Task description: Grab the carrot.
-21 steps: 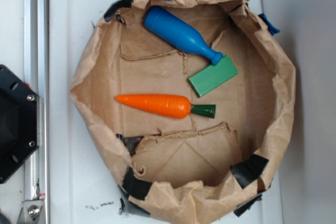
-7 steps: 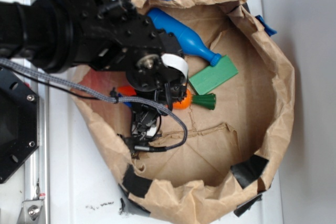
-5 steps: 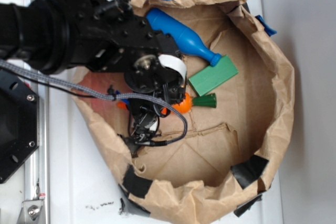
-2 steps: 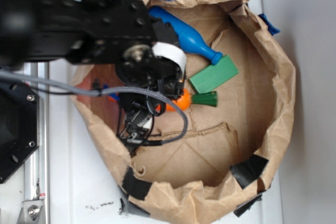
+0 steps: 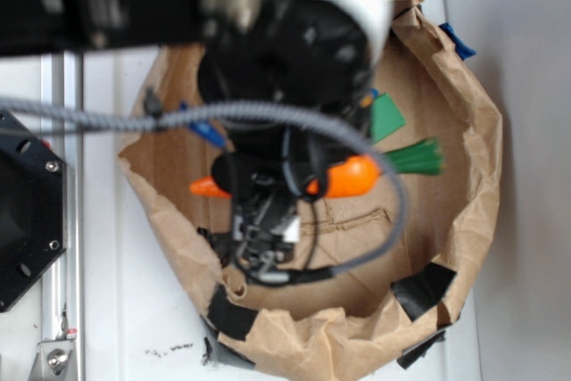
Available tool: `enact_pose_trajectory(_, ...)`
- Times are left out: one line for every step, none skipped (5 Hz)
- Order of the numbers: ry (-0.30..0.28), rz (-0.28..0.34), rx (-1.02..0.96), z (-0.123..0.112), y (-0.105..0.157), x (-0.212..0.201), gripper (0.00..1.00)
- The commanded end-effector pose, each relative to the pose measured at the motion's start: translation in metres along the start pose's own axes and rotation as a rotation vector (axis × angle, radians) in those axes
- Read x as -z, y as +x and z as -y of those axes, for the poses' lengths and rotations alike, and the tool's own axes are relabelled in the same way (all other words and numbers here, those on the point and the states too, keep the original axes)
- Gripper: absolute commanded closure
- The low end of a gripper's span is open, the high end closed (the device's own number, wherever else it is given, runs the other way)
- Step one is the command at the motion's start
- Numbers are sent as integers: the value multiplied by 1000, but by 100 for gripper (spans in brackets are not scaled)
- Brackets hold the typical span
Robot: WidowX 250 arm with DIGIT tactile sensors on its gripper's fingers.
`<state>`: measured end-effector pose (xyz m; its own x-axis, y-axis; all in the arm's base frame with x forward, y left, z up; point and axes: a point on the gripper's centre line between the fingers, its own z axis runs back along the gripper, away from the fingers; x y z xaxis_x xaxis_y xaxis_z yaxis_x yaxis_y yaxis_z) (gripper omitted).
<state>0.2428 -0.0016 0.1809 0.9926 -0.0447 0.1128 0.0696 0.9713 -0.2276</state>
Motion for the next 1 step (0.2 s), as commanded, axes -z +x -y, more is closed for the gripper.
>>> enact_pose_trajectory(33, -25, -92, -8, 13, -13, 100)
